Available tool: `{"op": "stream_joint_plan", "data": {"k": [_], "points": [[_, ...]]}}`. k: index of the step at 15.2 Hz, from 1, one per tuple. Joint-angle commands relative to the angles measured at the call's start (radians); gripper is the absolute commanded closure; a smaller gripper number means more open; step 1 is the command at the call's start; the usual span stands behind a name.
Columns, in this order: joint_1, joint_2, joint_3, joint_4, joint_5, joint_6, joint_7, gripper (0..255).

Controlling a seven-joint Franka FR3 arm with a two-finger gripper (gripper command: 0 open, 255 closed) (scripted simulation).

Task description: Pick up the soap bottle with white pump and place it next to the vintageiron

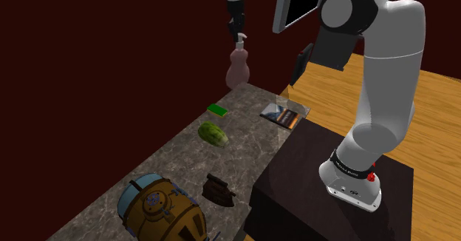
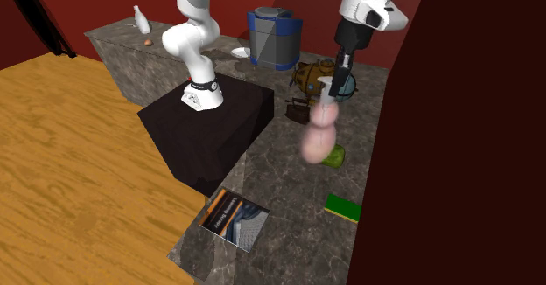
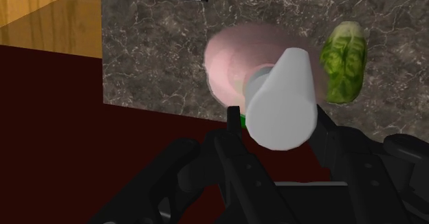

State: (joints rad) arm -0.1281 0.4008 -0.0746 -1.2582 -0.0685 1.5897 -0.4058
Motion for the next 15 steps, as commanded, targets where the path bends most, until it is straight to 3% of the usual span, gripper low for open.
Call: {"op": "stream_joint_plan", "data": {"k": [1,13,15], "points": [[0.000,0.006,0.000,0.036,0.000,-0.029,-0.002,255],[-0.006,0.094,-0.002,0.340,0.005,-0.244,-0.020,255],[0.027,0.020,0.008,0.225,-0.001,-0.207,0.021,255]]}}
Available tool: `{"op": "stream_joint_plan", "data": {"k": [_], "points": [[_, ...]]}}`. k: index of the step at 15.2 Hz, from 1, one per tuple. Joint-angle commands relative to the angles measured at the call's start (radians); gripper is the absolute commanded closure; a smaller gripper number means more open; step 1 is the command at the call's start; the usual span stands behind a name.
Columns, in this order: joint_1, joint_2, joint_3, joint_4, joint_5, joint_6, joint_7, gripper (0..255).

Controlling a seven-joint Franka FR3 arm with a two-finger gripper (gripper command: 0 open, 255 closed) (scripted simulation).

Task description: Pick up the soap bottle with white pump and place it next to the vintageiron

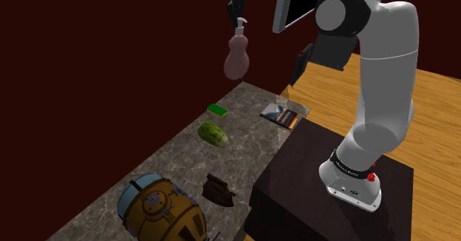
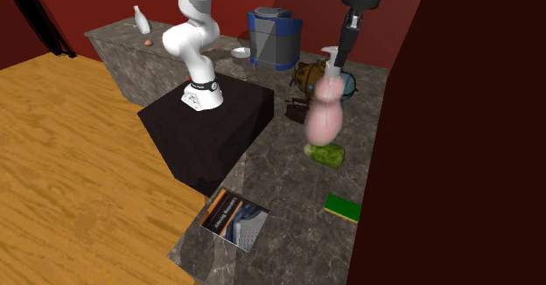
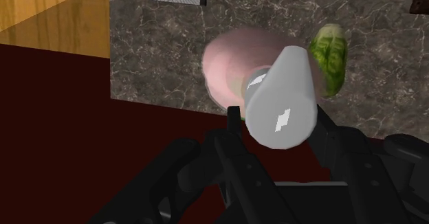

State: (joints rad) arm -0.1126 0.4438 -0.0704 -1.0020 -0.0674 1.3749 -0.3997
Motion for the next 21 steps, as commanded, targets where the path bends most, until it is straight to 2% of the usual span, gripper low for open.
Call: {"op": "stream_joint_plan", "data": {"k": [1,5,10,15,21], "points": [[0.027,-0.054,0.009,-0.078,-0.004,0.022,0.035,255],[0.086,-0.154,0.035,-0.223,-0.011,0.061,0.120,255],[0.154,-0.241,0.075,-0.344,-0.013,0.085,0.228,255],[0.219,-0.298,0.120,-0.418,-0.009,0.094,0.340,255],[0.295,-0.330,0.179,-0.457,0.000,0.093,0.476,255]]}}
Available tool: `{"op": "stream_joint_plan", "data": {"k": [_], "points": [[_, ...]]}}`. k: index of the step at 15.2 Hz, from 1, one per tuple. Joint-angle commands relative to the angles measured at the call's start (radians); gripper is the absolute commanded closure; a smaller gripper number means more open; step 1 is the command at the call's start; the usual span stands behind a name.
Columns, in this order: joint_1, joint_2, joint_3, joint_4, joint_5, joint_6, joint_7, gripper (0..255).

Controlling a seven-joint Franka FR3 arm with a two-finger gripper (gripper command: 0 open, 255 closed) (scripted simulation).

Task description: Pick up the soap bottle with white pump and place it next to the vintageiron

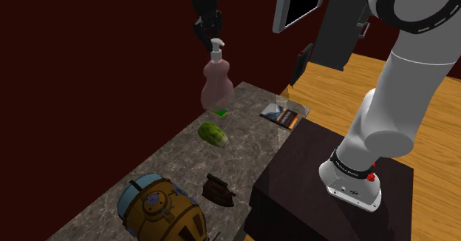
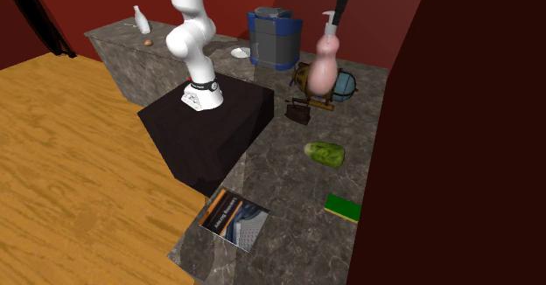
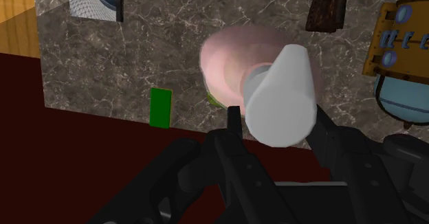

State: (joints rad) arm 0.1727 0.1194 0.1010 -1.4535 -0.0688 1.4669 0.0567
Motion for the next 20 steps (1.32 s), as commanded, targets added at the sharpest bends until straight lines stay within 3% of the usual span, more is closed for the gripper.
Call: {"op": "stream_joint_plan", "data": {"k": [1,6,20], "points": [[0.023,-0.007,0.018,-0.007,0.003,0.000,0.043,255],[0.086,0.001,0.068,0.004,0.008,-0.010,0.155,255],[0.081,-0.029,0.065,-0.224,0.013,0.188,0.159,255]]}}
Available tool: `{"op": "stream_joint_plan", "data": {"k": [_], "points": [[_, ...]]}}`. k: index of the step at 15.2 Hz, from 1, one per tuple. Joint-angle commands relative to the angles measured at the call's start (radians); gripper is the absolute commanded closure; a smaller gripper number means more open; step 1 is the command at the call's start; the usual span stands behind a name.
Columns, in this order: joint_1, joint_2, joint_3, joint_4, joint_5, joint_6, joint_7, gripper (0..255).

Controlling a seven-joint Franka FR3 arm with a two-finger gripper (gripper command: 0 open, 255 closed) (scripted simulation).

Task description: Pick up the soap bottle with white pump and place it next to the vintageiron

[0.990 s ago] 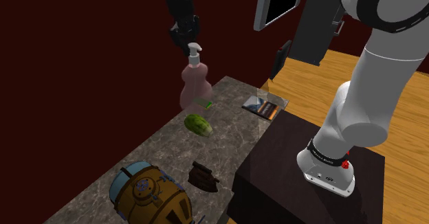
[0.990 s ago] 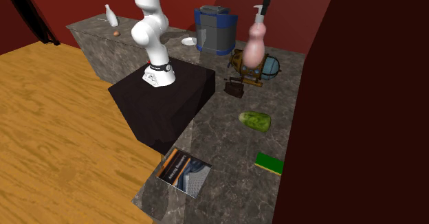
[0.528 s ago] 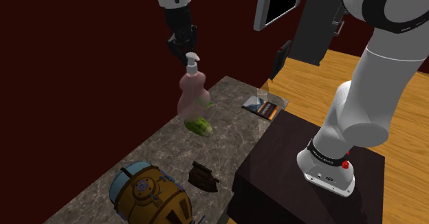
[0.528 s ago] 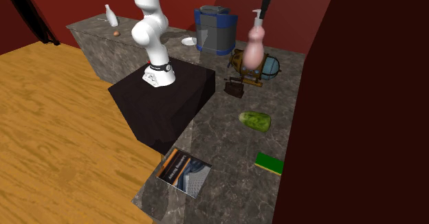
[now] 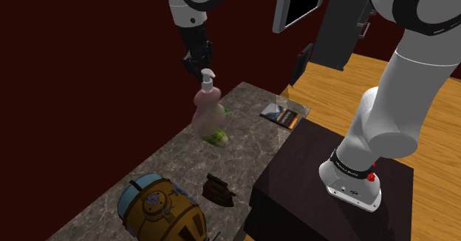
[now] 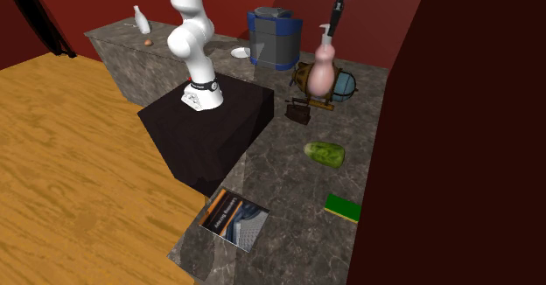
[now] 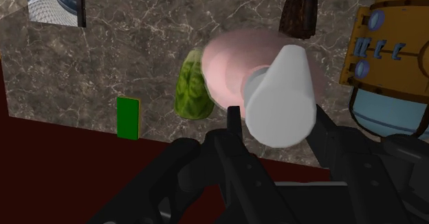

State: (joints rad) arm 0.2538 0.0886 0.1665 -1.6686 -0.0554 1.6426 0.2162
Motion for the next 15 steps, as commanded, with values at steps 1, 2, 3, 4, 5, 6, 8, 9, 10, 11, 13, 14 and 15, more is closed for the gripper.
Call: {"op": "stream_joint_plan", "data": {"k": [1,2,3,4,5,6,8,9,10,11,13,14,15], "points": [[-0.001,0.002,-0.001,-0.022,-0.001,0.026,0.000,255],[-0.001,0.002,-0.001,-0.036,-0.001,0.040,0.001,255],[-0.001,0.003,-0.001,-0.049,-0.001,0.053,0.001,255],[-0.001,0.003,-0.001,-0.061,-0.001,0.066,0.002,255],[-0.001,0.004,-0.001,-0.074,-0.001,0.080,0.002,255],[-0.001,0.005,-0.001,-0.086,-0.002,0.093,0.003,255],[-0.001,0.007,-0.001,-0.110,-0.002,0.119,0.004,255],[-0.001,0.009,-0.001,-0.121,-0.003,0.132,0.005,255],[-0.001,0.011,-0.001,-0.132,-0.003,0.145,0.006,255],[-0.001,0.013,-0.001,-0.143,-0.004,0.158,0.007,255],[-0.001,0.018,-0.002,-0.164,-0.005,0.183,0.008,255],[-0.001,0.021,-0.002,-0.174,-0.006,0.196,0.009,255],[-0.001,0.023,-0.002,-0.184,-0.006,0.209,0.010,255]]}}
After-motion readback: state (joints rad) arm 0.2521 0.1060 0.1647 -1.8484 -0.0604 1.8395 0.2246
